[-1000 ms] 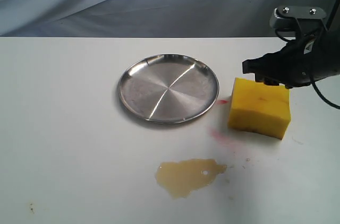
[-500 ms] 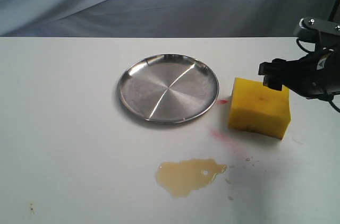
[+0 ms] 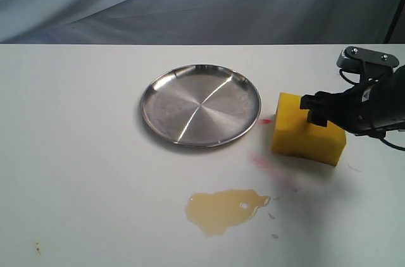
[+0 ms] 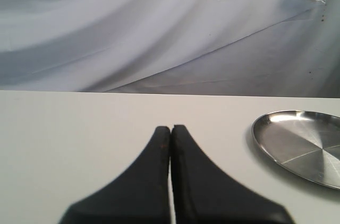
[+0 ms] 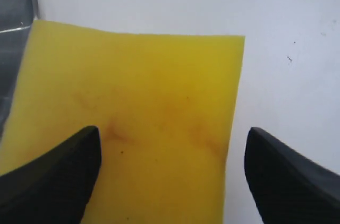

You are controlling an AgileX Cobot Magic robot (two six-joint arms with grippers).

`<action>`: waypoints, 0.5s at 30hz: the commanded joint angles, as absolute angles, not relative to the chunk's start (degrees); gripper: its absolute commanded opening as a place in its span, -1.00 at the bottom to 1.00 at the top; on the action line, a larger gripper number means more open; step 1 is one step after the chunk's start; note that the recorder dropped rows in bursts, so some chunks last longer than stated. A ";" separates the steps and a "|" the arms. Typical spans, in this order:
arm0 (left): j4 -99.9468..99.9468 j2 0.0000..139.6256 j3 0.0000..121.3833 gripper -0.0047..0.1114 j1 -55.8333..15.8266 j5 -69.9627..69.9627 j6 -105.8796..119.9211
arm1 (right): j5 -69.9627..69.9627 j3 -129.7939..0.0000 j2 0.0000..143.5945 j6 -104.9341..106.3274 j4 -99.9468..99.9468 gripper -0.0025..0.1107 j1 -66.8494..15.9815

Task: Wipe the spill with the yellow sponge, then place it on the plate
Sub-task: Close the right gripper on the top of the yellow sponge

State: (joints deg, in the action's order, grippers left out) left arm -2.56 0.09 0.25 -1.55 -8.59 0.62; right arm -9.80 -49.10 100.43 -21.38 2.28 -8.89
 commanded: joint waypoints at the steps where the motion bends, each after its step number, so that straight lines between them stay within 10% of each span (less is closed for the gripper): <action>1: -2.52 0.00 0.00 -0.89 -1.60 -8.35 0.49 | -7.42 -48.81 101.07 -21.52 2.10 0.27 -8.54; 15: -2.52 0.00 0.00 -0.89 -1.60 -8.35 0.60 | -4.54 -48.81 102.03 -24.38 2.10 0.27 -7.84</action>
